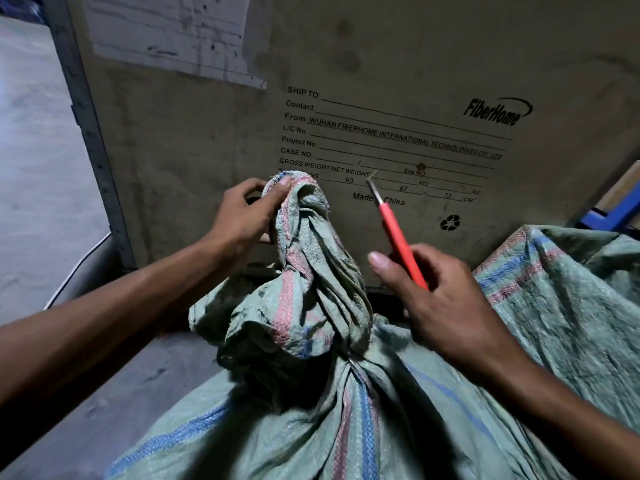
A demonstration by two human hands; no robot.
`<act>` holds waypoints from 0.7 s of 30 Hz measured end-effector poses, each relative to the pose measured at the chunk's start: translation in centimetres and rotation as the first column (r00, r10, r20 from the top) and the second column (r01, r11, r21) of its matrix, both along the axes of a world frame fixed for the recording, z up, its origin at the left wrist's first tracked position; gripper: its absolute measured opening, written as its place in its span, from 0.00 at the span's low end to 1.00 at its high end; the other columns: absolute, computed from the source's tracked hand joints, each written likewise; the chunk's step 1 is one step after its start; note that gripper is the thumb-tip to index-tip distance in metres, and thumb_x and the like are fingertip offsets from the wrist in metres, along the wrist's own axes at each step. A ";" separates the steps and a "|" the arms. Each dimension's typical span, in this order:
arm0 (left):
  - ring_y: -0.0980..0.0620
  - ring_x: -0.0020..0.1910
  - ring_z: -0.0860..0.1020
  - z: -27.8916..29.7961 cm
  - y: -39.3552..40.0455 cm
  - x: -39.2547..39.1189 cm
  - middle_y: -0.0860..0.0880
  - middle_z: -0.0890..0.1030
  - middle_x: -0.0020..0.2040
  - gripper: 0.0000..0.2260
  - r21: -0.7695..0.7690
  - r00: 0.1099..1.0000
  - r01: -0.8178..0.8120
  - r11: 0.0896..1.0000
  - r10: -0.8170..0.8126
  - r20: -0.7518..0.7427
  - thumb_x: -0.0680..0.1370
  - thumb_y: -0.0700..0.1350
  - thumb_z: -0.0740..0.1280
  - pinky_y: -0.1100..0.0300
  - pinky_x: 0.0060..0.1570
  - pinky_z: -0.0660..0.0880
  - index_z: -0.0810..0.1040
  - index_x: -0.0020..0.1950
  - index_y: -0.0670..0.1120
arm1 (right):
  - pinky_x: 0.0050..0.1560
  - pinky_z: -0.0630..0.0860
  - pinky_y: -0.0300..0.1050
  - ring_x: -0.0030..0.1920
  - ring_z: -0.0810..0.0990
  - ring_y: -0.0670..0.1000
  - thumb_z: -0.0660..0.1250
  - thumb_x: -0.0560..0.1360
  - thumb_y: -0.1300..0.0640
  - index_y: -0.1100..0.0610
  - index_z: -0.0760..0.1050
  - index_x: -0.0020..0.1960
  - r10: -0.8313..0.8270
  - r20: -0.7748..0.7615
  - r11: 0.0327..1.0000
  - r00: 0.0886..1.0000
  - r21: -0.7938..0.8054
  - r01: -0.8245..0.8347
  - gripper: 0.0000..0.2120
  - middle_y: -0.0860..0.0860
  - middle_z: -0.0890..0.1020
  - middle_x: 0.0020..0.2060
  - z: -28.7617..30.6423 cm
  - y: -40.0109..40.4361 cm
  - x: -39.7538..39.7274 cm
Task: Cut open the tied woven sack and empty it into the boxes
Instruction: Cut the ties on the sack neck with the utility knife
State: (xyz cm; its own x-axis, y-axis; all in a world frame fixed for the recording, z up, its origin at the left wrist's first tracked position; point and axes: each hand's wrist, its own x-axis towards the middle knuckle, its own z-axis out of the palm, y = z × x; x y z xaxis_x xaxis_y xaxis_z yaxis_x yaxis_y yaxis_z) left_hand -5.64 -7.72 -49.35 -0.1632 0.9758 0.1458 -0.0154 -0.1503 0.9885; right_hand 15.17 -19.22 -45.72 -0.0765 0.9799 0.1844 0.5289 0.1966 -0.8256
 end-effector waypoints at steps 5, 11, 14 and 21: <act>0.53 0.42 0.81 1.1 -1.9 2.3 0.48 0.83 0.47 0.14 -0.019 0.984 0.158 0.987 -0.156 0.081 0.75 0.54 0.68 0.52 0.44 0.79 0.78 0.53 0.46 | 0.39 0.71 0.35 0.44 0.78 0.44 0.74 0.66 0.48 0.53 0.69 0.54 -0.070 -0.090 0.997 0.993 -0.045 0.067 0.22 0.47 0.79 0.49 -1.5 3.1 0.4; 0.47 0.50 0.80 0.9 -2.1 2.2 0.45 0.81 0.52 0.21 -0.086 0.956 -0.076 0.993 0.049 -0.290 0.72 0.60 0.68 0.49 0.55 0.78 0.79 0.56 0.46 | 0.39 0.76 0.38 0.41 0.78 0.49 0.75 0.68 0.59 0.53 0.69 0.47 -0.107 -0.213 0.993 0.971 0.020 0.114 0.16 0.52 0.79 0.43 -3.4 4.7 -0.7; 0.44 0.44 0.82 2.7 -2.9 1.8 0.43 0.83 0.46 0.21 -0.400 0.965 0.139 0.906 -0.214 -0.149 0.70 0.66 0.65 0.53 0.44 0.79 0.81 0.50 0.50 | 0.38 0.74 0.39 0.40 0.77 0.48 0.74 0.68 0.59 0.51 0.67 0.46 -0.136 -0.160 0.983 0.978 0.098 0.153 0.16 0.52 0.78 0.42 -4.3 4.4 -2.0; 0.53 0.32 0.82 -0.5 -1.8 1.0 0.46 0.84 0.42 0.18 -0.192 0.985 0.100 0.976 -0.070 0.156 0.74 0.44 0.72 0.61 0.28 0.77 0.76 0.61 0.40 | 0.41 0.75 0.42 0.37 0.78 0.46 0.71 0.71 0.53 0.52 0.70 0.45 0.010 -0.173 0.999 0.985 0.033 -0.005 0.11 0.49 0.82 0.42 -5.7 3.4 -2.0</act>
